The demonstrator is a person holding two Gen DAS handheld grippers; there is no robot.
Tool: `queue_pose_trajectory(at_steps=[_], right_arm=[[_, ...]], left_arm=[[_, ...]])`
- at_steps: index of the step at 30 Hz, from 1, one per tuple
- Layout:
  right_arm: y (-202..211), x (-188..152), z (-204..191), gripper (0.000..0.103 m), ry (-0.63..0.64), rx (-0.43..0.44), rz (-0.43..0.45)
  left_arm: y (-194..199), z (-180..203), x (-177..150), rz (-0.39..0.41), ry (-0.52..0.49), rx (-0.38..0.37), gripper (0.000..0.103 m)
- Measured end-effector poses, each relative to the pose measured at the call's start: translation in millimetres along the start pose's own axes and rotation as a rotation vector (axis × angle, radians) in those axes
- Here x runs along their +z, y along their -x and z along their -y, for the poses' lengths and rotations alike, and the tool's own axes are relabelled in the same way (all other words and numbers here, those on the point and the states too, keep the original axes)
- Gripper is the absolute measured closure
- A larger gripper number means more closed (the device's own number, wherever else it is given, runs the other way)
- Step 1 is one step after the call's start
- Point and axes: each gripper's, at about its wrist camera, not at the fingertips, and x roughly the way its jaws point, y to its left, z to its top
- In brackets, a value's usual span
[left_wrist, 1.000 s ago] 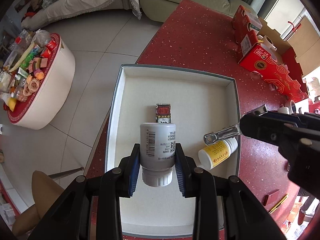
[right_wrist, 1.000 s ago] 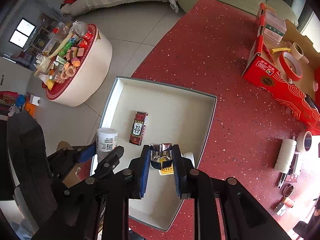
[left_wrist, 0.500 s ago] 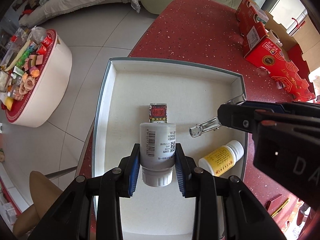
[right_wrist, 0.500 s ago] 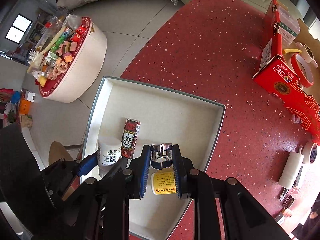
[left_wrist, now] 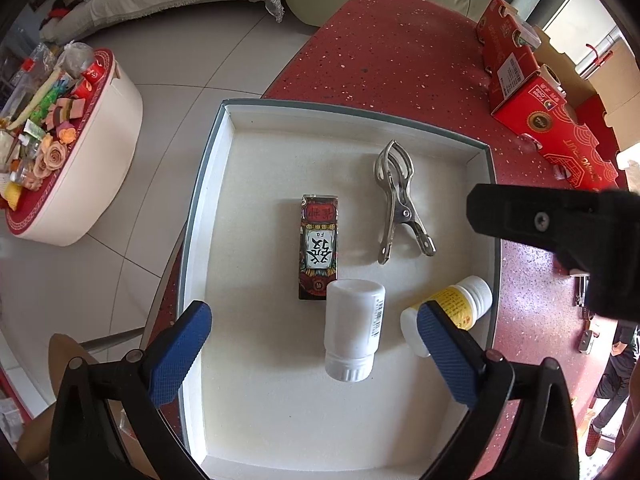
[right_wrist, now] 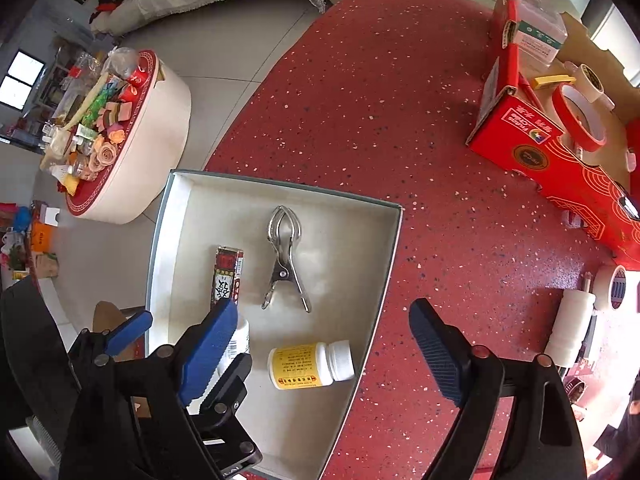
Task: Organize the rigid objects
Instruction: 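Open both grippers to release the bottle and clip into the tray, then move both tools back over the table toward the white jar and red case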
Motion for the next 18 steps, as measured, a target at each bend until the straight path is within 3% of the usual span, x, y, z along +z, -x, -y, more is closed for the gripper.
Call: queue_pose_trajectory(at_steps=[1,9,14,18], right_arm=[[4.7,-4.3,5.2,0.001,-0.019,-0.003,0.01],[27.2,-69.1,68.4,0.001,-0.233,-0.012,0.019],[29.0,-125.5,108.8,0.001,-0.377,-0.016,-0.036],[27.1,-174.5,142.4,0.001,-0.472,-0.029,-0.08]], left_arm=[[1.7,0.7,-0.4,0.004,-0.006,0.001,0.0],[16.9,28.6,-12.1,-0.042,-0.061,-0.023,0.0],[23.3,69.0,-31.9,-0.079,-0.187,-0.019,0.0],[23.5,107.7,-51.0,-0.122,-0.286,-0.059,0.0]])
